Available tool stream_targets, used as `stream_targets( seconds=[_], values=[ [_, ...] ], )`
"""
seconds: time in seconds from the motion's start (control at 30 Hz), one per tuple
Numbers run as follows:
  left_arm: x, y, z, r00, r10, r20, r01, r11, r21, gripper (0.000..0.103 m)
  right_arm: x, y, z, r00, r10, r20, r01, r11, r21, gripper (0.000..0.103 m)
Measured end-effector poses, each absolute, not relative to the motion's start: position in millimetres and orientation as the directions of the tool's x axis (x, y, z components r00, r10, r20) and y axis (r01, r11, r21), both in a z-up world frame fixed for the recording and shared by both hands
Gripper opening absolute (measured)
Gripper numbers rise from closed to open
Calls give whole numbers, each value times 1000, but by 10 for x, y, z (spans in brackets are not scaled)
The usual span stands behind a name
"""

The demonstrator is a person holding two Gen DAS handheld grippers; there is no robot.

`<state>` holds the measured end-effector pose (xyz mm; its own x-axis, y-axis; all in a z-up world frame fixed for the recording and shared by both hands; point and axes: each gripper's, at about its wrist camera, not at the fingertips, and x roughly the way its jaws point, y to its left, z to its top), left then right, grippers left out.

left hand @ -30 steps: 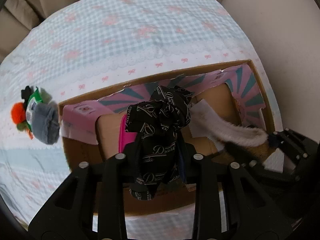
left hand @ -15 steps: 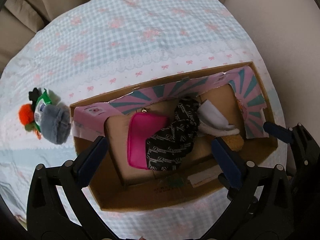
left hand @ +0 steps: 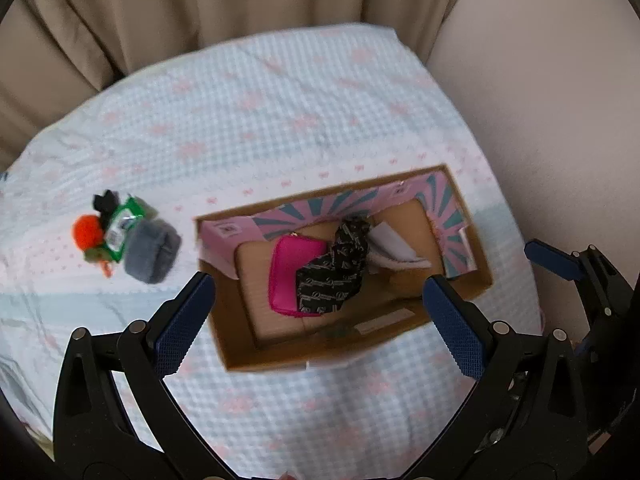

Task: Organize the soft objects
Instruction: 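Carry scrunchie and slipper over the box and release both inside, then withdraw both tools from the box toward the remaining pile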

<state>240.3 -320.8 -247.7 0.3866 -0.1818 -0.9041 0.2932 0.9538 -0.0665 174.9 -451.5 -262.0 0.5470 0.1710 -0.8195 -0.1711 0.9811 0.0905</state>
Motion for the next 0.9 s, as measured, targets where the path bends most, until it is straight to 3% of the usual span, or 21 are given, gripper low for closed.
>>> stream_targets(
  seconds=[0.5,0.9],
  values=[
    [1402,-2381,-1185,627,-178,-758,226,973,-42,103,1026,-4357,-1415,700,92,-708,-51,996,79,103],
    [766,-1443,-891,743,-142,-654,115,990,-85,103,479,-3916,-964,799,20,-601,26,997,68,103]
  ],
)
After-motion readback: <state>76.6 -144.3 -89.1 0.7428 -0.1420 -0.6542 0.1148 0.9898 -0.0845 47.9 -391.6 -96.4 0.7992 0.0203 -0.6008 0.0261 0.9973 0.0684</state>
